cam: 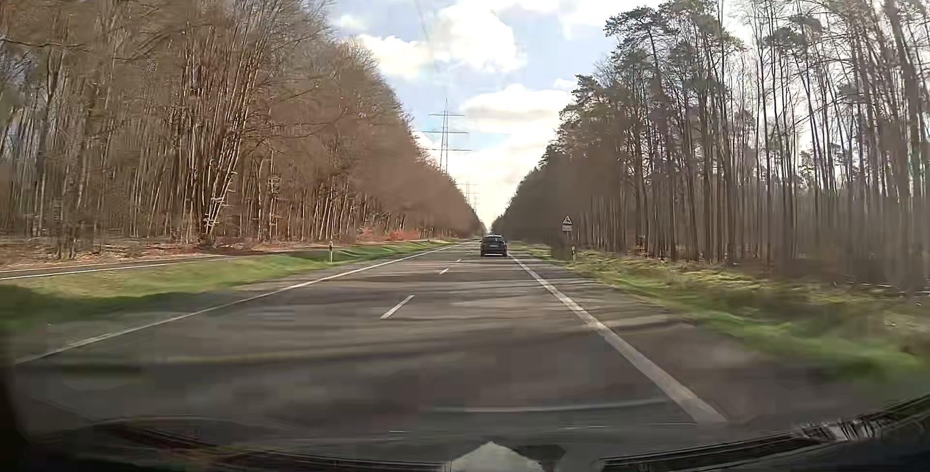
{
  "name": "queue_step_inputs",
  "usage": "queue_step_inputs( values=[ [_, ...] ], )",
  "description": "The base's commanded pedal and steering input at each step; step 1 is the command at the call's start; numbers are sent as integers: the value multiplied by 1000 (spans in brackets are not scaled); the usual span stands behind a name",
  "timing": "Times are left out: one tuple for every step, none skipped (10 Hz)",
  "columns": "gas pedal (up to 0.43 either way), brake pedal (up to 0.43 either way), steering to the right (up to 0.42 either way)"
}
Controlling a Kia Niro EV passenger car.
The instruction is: Follow the waypoints while adhering to traffic rules and regulations
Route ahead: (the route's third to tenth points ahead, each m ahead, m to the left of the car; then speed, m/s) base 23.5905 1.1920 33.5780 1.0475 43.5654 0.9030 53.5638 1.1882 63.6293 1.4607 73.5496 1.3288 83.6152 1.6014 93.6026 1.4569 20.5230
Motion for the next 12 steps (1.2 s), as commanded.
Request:
queue_step_inputs(
  values=[
    [197,0,1],
    [197,0,1],
    [197,0,0],
    [197,0,0],
    [197,0,-2],
    [197,0,-2],
    [197,0,-2],
    [197,0,-2],
    [197,0,-2],
    [197,0,-2],
    [197,0,-2],
    [197,0,-2]
  ],
)
